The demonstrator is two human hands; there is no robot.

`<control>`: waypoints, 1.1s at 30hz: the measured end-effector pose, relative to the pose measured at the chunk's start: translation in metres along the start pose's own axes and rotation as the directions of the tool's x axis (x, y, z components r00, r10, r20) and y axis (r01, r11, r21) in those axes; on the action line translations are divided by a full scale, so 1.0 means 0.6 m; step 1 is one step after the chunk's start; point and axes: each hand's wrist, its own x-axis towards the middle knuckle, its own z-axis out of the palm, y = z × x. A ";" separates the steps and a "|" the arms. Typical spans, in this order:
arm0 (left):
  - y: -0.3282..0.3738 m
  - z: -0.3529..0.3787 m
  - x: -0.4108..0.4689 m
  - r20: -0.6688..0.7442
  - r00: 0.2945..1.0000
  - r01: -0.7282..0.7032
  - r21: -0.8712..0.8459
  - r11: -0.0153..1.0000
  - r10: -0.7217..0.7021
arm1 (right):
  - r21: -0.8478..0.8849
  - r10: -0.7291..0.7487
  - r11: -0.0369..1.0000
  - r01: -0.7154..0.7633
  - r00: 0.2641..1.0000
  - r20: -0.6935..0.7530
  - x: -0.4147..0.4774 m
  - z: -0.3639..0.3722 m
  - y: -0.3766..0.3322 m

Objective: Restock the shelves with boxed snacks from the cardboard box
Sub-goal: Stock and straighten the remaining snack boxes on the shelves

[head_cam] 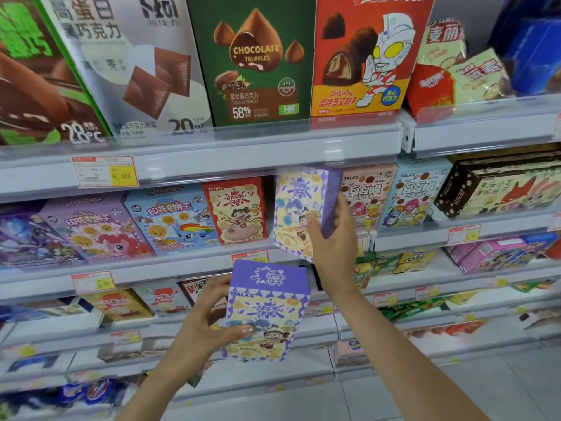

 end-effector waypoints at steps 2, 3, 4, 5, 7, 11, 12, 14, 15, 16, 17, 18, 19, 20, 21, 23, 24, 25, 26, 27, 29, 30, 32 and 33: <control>0.000 -0.010 -0.011 -0.013 1.000 0.017 -0.024 1.000 -0.017 | 0.112 0.044 0.993 -0.034 0.996 -0.082 -0.003 -0.003 0.000; 0.000 -0.013 -0.015 -0.015 1.000 0.019 -0.036 0.999 -0.019 | 0.169 0.055 0.985 -0.037 0.993 -0.106 -0.005 -0.004 -0.001; 0.001 -0.016 -0.017 -0.015 1.000 0.017 -0.046 0.999 -0.018 | 0.215 0.057 0.976 -0.031 0.991 -0.117 -0.008 -0.004 -0.002; 0.001 -0.018 -0.018 -0.012 1.000 0.015 -0.055 0.998 -0.016 | 0.247 0.050 0.969 -0.018 0.991 -0.126 -0.010 -0.003 -0.003; 0.002 -0.019 -0.017 -0.001 1.000 0.015 -0.058 0.998 -0.015 | 0.273 0.038 0.962 0.000 0.990 -0.134 -0.011 0.006 -0.001; 0.000 -0.016 -0.010 0.013 1.000 0.012 -0.044 0.999 -0.012 | 0.158 0.012 0.987 0.008 0.992 -0.128 0.014 0.039 0.009; 0.000 -0.015 -0.008 0.017 1.000 0.014 -0.050 0.999 -0.013 | 0.108 -0.007 0.994 0.021 0.992 -0.129 0.022 0.048 0.012; 0.002 -0.012 -0.005 0.026 1.000 0.019 -0.064 0.998 -0.017 | 0.017 -0.046 0.999 0.049 0.990 -0.130 0.039 0.065 0.014; 0.003 -0.010 -0.004 0.029 0.999 0.020 -0.068 0.997 -0.018 | -0.031 -0.062 0.998 0.059 0.989 -0.135 0.047 0.071 0.013; 0.005 -0.008 -0.004 0.030 0.999 0.019 -0.069 0.997 -0.017 | -0.076 -0.075 0.995 0.065 0.987 -0.144 0.055 0.077 0.011; 0.006 -0.007 -0.004 0.031 0.999 0.017 -0.071 0.997 -0.015 | -0.116 -0.087 0.991 0.070 0.984 -0.155 0.062 0.082 0.010; 0.009 -0.006 -0.004 0.034 0.999 0.014 -0.075 0.997 -0.012 | -0.152 -0.096 0.986 0.071 0.982 -0.163 0.068 0.086 0.010; 0.010 -0.005 -0.005 0.035 0.999 0.012 -0.077 0.997 -0.009 | -0.177 -0.099 0.982 0.069 0.981 -0.167 0.073 0.090 0.011; 0.012 -0.005 -0.005 0.035 0.999 0.010 -0.079 0.997 -0.008 | -0.188 -0.091 0.980 0.060 0.982 -0.164 0.076 0.094 0.014; 0.014 -0.005 -0.006 0.031 0.999 0.010 -0.083 0.996 -0.008 | -0.197 -0.075 0.979 0.043 0.985 -0.158 0.078 0.098 0.018; 0.017 -0.005 -0.008 0.023 1.000 0.014 -0.100 0.995 -0.012 | -0.231 -0.036 0.973 -0.001 0.987 -0.157 0.076 0.101 0.025; 0.018 -0.006 -0.008 0.020 1.000 0.017 -0.108 0.994 -0.015 | -0.235 -0.027 0.972 -0.013 0.986 -0.164 0.071 0.102 0.029; 0.019 -0.006 -0.009 0.018 1.000 0.017 -0.112 0.994 -0.015 | -0.217 -0.020 0.976 -0.019 0.984 -0.174 0.062 0.102 0.033; 0.019 -0.006 -0.010 0.015 1.000 0.016 -0.114 0.993 -0.015 | -0.183 -0.009 0.983 -0.027 0.982 -0.190 0.048 0.102 0.036; 0.019 -0.006 -0.010 0.011 1.000 0.017 -0.114 0.993 -0.016 | -0.151 -0.005 0.988 -0.027 0.977 -0.211 0.031 0.101 0.038; 0.021 -0.005 -0.009 0.001 1.000 0.025 -0.119 0.993 -0.025 | -0.154 -0.139 0.983 0.099 0.953 -0.269 -0.002 0.099 0.044; 0.021 -0.005 -0.009 0.000 1.000 0.029 -0.120 0.992 -0.029 | -0.210 -0.245 0.958 0.193 0.934 -0.259 -0.012 0.100 0.051; 0.020 -0.006 -0.009 0.006 0.999 0.037 -0.114 0.993 -0.036 | -0.398 -0.360 0.871 0.288 0.925 -0.118 -0.009 0.102 0.065; 0.020 -0.006 -0.010 0.007 0.999 0.041 -0.113 0.993 -0.041 | -0.492 -0.344 0.821 0.291 0.939 -0.018 0.000 0.101 0.069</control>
